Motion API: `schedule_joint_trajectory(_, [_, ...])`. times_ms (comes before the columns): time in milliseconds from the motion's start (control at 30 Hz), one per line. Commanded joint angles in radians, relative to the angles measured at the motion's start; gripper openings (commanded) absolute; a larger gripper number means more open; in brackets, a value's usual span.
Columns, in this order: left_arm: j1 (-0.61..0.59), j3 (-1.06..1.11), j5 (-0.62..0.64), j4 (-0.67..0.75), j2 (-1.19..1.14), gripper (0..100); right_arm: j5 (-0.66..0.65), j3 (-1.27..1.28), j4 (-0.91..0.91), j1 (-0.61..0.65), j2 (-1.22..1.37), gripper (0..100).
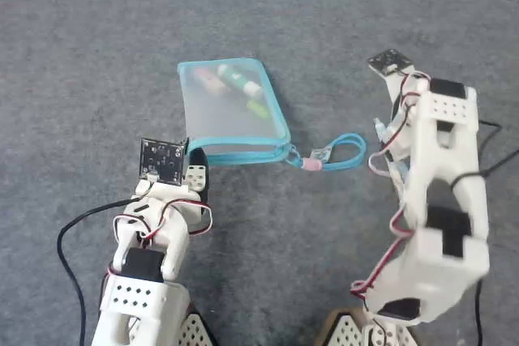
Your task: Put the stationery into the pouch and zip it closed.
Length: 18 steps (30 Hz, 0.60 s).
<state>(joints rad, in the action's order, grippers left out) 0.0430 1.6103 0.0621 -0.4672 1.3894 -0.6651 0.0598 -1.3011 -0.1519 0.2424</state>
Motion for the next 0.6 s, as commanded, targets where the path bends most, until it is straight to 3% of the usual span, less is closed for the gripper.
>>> schedule_joint_trajectory(0, [-0.005,-0.024,-0.011,0.028,-0.005,1,-0.009,-0.143,0.018,-0.039,0.079,4.7])
schedule_joint_trajectory(200, [0.003,-0.025,-0.011,0.028,-0.005,1,-0.009,-0.239,0.013,-0.087,0.191,16.9])
schedule_joint_trajectory(567, [-0.005,-0.022,-0.011,0.028,-0.005,1,-0.014,-0.224,-0.091,-0.182,0.189,16.9])
